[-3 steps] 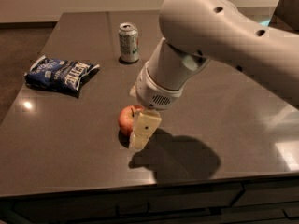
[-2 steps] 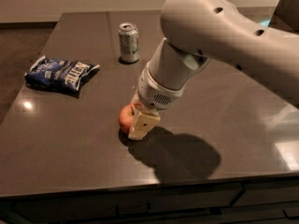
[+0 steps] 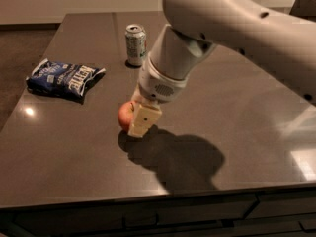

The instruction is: Move apple near blue chip bag

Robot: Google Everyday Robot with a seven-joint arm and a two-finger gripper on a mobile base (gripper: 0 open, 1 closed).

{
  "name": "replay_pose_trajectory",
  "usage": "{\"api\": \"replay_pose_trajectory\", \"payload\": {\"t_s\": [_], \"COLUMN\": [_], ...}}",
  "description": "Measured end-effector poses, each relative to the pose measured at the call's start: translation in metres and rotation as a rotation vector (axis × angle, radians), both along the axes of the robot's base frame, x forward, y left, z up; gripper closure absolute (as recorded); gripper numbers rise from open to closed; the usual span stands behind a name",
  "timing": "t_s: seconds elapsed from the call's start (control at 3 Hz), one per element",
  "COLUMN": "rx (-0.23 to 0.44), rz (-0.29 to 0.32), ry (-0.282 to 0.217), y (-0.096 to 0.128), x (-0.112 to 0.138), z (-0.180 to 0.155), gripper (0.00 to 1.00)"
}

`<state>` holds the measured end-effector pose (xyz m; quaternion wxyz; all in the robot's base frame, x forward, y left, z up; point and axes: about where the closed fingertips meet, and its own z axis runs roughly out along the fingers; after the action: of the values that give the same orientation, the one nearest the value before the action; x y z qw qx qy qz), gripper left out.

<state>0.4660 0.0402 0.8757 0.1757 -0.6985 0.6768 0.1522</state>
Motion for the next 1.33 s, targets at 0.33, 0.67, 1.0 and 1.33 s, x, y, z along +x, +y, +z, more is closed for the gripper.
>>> {"api": "replay_pose_trajectory", "payload": {"t_s": [0.33, 0.67, 1.0, 1.33], "rx": [0.044, 0.068, 0.041, 0.007], "rz": [-0.001, -0.01, -0.028, -0.048], "ry": [0.039, 0.068, 0.07, 0.068], "y": [0.028, 0.059, 0.083, 0.089], "x": [0.027, 0.056, 0.081, 0.093], "z": [0.019, 0.028, 0.014, -0.005], "gripper": [1.0, 1.0, 1.0, 1.0]}}
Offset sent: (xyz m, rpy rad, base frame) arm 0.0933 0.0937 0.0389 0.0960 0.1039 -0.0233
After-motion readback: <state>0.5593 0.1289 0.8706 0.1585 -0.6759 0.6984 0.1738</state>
